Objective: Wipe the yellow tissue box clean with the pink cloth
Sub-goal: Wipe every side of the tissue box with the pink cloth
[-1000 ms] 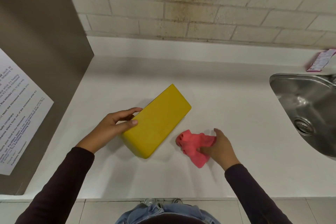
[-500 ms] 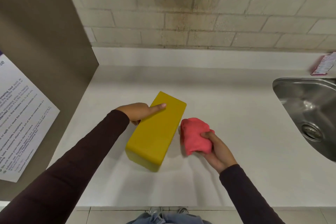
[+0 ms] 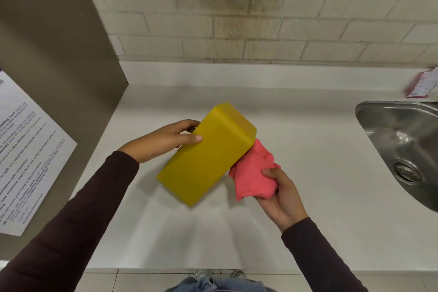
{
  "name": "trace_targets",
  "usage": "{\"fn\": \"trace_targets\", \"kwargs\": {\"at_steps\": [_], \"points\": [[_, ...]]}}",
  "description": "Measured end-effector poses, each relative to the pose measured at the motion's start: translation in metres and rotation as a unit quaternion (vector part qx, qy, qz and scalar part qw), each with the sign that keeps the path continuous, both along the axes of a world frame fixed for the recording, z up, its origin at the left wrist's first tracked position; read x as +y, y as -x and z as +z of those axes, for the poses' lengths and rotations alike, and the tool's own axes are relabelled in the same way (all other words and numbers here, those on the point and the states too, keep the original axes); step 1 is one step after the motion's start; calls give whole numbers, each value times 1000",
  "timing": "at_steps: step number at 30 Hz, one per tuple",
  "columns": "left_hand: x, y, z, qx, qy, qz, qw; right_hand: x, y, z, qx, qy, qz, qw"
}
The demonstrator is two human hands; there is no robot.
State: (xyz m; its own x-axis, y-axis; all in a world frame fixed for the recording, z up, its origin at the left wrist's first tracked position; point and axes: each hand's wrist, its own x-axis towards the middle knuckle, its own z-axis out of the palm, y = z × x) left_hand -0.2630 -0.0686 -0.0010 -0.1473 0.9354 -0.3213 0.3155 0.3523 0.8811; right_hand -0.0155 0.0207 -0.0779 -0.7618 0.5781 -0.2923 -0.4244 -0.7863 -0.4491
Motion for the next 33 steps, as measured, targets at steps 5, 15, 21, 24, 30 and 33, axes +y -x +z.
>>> {"fn": "trace_targets", "kwargs": {"at_steps": [5,15,21,24,30,33], "points": [[-35,-21,3,-38,-81,117,989,-20,0,5,3,-31,67,997],[-47,-43,-27,-57,-186,324,926,-20,-16,19,-184,-152,11,971],[-44,-43,-30,-83,-206,304,926,10,-4,59,-282,-359,-165,874],[-42,-45,-28,-77,-201,270,939,16,23,76,-275,-460,-131,834],[-40,-41,-27,-70,-200,245,946,6,48,84,-209,-589,21,780],[-39,-42,-29,-63,-198,243,948,1,56,77,-247,-665,-31,704]]}}
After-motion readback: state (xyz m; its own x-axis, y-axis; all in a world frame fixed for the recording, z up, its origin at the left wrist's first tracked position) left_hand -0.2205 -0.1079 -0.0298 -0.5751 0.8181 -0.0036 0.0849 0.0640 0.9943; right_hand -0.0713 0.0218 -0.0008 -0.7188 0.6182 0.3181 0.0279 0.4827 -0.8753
